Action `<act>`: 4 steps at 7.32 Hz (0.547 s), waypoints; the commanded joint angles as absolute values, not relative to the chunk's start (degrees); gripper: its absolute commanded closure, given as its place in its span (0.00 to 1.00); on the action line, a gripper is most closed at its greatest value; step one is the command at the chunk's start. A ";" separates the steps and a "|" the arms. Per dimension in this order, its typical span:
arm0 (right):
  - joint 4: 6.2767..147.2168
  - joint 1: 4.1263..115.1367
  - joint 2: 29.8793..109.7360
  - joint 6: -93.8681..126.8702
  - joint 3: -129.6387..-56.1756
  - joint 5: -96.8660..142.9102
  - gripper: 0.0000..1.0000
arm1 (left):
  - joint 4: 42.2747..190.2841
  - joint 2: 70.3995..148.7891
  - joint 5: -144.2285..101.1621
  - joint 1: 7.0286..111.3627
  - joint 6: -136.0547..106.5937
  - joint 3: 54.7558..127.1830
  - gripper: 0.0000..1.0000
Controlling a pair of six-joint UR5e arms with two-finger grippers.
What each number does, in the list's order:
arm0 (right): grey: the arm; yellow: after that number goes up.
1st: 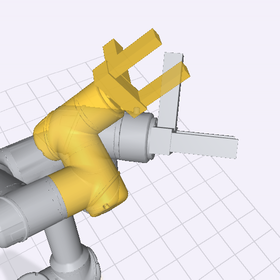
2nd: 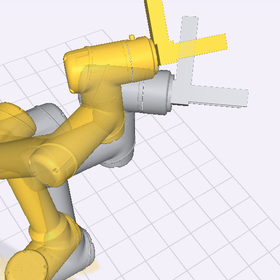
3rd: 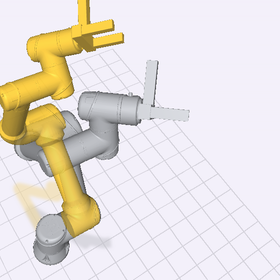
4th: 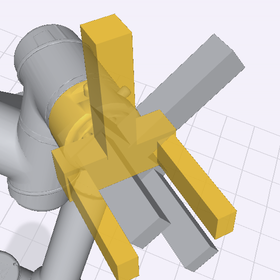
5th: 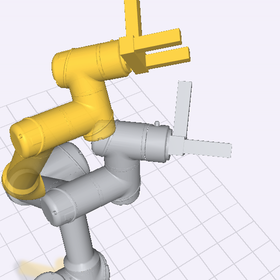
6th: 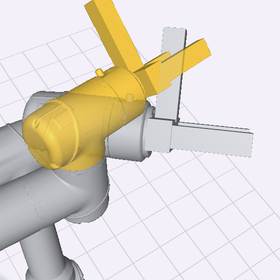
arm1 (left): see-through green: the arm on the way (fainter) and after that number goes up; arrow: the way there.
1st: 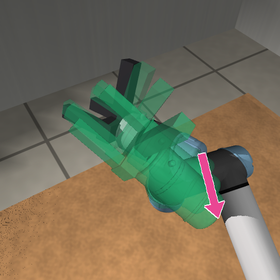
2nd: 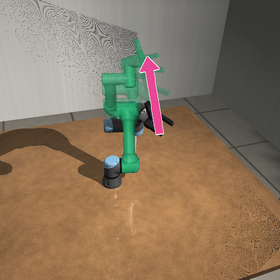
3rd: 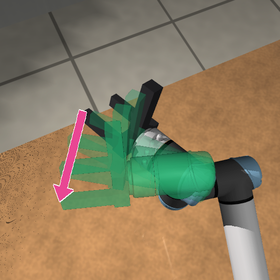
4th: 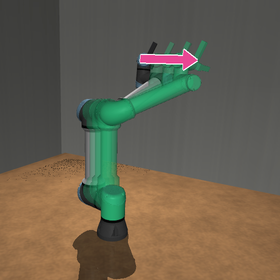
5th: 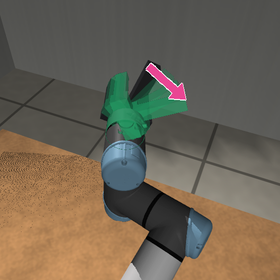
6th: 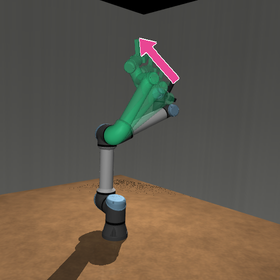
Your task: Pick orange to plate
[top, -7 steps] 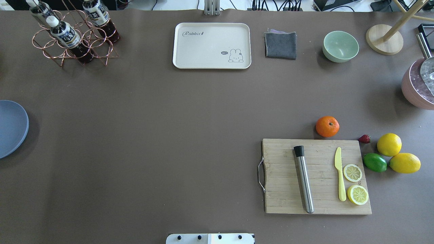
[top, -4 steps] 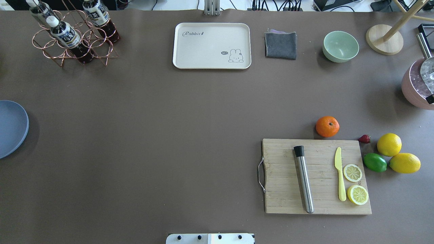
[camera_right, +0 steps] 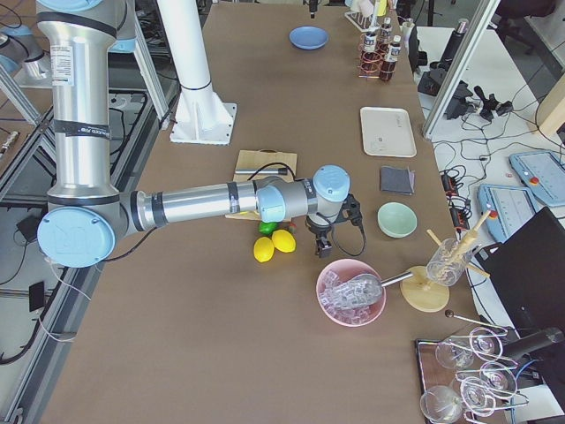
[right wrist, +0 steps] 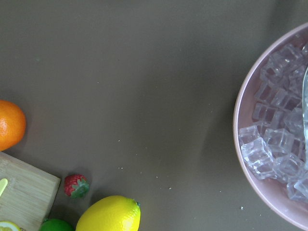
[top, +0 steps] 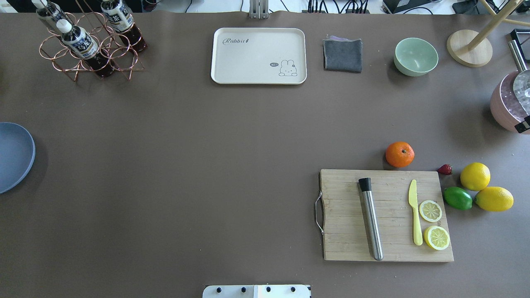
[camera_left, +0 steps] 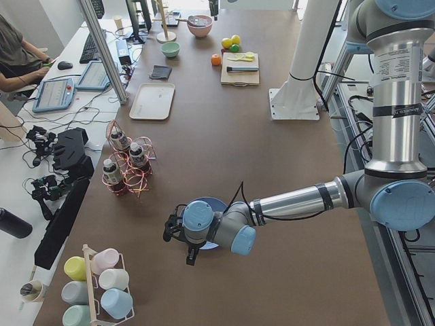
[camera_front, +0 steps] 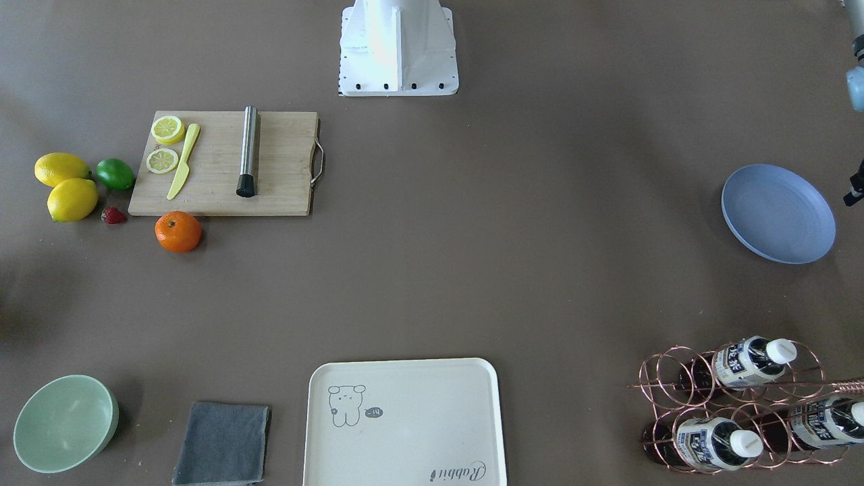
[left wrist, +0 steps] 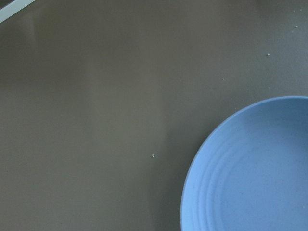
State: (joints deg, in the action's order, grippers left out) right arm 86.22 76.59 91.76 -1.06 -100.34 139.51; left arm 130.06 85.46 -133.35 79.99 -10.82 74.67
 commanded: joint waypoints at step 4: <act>86.22 74.72 91.24 -1.06 -100.20 139.05 0.00 | 135.44 88.33 -131.66 75.24 -13.27 69.17 0.16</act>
State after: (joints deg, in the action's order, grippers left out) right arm 86.16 75.43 91.60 -1.09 -100.37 139.27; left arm 135.36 87.87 -131.61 75.83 -13.23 69.53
